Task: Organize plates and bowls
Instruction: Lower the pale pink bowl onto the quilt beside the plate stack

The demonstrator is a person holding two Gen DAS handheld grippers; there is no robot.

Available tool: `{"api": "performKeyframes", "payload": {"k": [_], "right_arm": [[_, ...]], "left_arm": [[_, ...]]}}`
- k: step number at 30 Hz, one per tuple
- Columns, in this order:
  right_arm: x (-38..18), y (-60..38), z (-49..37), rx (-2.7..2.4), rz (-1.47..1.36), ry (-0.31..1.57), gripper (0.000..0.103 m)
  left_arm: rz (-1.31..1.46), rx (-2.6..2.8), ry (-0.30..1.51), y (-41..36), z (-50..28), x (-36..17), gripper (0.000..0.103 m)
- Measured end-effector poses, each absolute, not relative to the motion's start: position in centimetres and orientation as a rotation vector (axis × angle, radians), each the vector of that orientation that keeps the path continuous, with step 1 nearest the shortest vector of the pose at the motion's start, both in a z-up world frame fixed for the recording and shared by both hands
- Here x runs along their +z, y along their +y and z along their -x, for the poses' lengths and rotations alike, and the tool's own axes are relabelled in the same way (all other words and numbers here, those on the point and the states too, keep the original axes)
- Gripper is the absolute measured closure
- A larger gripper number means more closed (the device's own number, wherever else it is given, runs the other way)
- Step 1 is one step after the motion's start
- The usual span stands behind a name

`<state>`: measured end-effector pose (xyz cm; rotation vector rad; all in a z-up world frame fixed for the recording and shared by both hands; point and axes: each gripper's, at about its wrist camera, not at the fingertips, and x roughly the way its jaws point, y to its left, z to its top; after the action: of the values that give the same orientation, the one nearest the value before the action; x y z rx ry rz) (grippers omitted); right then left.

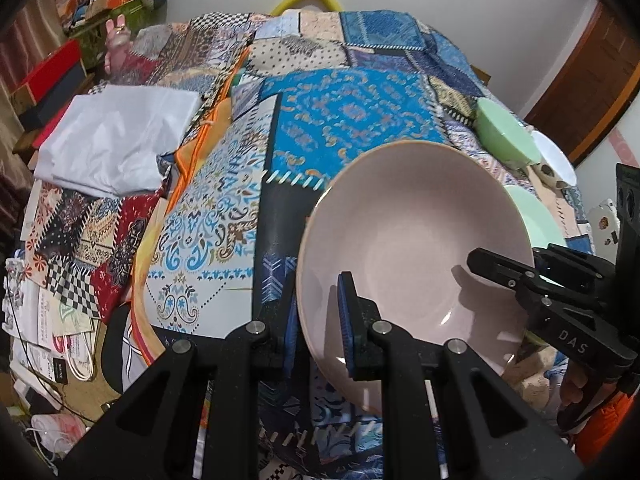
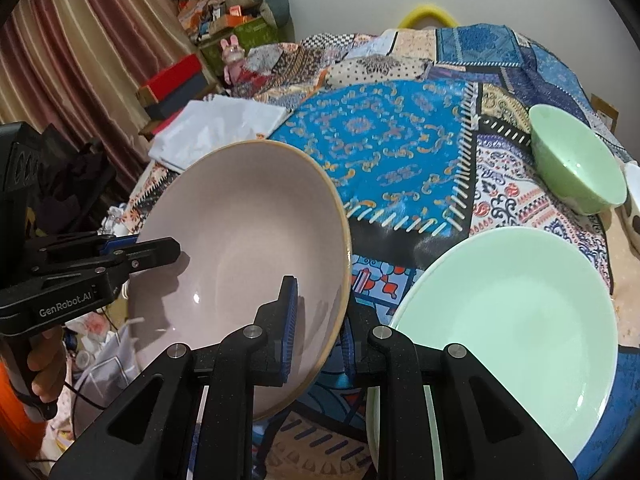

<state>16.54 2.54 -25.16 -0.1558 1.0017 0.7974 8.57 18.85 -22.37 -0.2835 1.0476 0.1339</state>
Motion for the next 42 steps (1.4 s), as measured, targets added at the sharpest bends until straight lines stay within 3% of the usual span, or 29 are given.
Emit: {"api": "performKeyframes", "payload": {"k": [18, 31, 36, 42], "right_arm": [[-26.4, 3.0, -17.3, 0.779, 0.200, 1.036, 0.082], [-23.2, 0.4, -17.2, 0.767, 0.134, 0.960, 0.081], [-21.1, -1.5, -17.3, 0.751, 0.115, 0.898, 0.076], [-18.3, -4.7, -18.0, 0.697, 0.088, 0.810, 0.061]], "left_arm": [[0.298, 0.099, 1.050, 19.2, -9.3, -23.5, 0.085], [0.251, 0.153, 0.974, 18.9, -8.4, -19.8, 0.084], [0.211, 0.151, 0.909, 17.3, -8.4, -17.2, 0.066], [0.176, 0.138, 0.814, 14.9, -9.1, -13.9, 0.042]]}}
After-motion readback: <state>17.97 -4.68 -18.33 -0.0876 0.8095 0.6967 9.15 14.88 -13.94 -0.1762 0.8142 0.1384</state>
